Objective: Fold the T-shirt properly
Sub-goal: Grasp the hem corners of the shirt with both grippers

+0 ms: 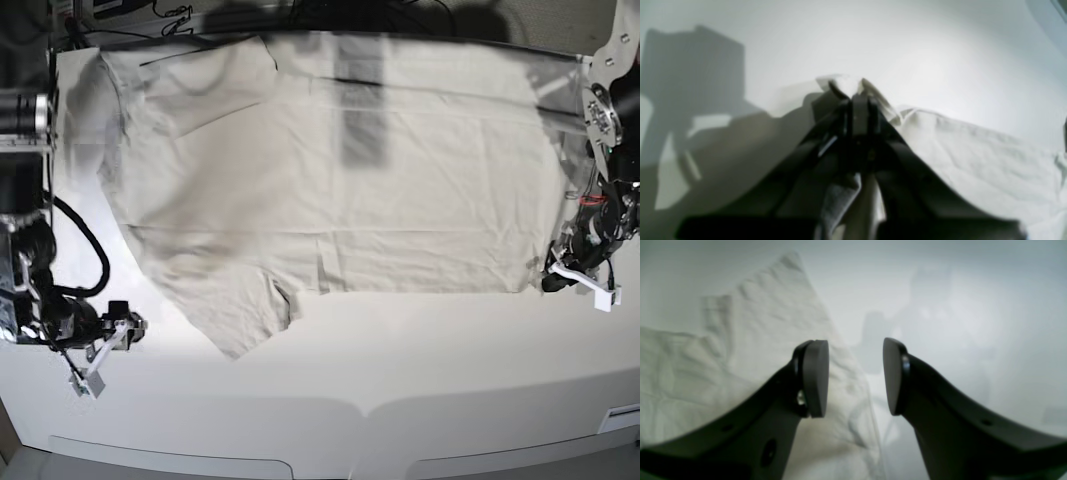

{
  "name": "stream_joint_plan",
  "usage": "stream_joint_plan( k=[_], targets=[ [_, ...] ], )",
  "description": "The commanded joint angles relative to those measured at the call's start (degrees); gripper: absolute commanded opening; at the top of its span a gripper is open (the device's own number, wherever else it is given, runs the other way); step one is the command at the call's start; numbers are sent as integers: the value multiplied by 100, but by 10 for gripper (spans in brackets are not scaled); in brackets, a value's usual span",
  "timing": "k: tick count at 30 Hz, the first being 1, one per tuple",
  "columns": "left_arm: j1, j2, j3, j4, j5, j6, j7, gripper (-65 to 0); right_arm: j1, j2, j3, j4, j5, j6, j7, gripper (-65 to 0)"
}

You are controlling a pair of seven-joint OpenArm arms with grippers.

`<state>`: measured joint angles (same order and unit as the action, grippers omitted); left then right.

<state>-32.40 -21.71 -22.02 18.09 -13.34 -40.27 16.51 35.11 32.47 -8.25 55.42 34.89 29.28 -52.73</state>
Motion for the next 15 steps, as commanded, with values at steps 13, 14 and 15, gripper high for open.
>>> stream_joint_plan(
  k=[13, 14, 15],
  targets=[
    [-79, 42, 11, 22, 125, 27, 138, -650, 1458, -859, -1403, -2684, -1410, 356, 1244, -341],
    [-79, 42, 11, 22, 125, 27, 118, -650, 1456, -922, -1434, -2830, -1443, 356, 1375, -341],
    [-79, 42, 11, 22, 127, 27, 85, -650, 1456, -986, -1438, -2957, -1521, 356, 1528, -341]
  ],
)
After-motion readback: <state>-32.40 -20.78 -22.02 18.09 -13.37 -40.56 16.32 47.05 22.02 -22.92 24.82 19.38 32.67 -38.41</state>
